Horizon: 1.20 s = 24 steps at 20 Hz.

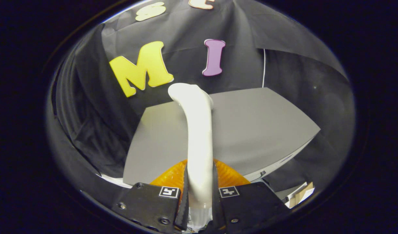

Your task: Iron the clothes twice with a garment steamer, once on the left side and once on the right side.

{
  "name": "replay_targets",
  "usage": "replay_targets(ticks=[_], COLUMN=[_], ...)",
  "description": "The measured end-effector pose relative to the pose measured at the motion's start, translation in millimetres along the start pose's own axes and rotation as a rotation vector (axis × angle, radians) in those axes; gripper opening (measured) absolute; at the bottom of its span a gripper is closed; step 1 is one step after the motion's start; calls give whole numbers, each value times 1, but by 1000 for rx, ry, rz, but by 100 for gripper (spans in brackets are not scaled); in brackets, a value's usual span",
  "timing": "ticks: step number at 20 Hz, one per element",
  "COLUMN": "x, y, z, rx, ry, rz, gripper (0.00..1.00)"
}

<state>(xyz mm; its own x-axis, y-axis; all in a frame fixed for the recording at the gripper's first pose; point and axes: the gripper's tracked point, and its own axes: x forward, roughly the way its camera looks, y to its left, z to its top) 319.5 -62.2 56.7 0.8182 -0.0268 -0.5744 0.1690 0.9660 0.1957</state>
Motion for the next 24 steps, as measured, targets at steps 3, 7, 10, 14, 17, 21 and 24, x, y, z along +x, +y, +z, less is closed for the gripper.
replay_targets(ticks=[3, 7, 10, 14, 17, 21, 24], x=[-30, -75, -115, -158, -186, -212, -222], y=[19, 46, 62, 88, 114, 157, 190], z=[2, 4, 10, 18, 26, 57, 81], rx=[-9, -6, -10, -7, -1, -27, -60], ry=[-67, -155, -237, -344, -425, -550, -632], rz=[22, 63, 76, 83, 106, 120, 141], gripper=[32, 31, 31, 31, 31, 31, 31])
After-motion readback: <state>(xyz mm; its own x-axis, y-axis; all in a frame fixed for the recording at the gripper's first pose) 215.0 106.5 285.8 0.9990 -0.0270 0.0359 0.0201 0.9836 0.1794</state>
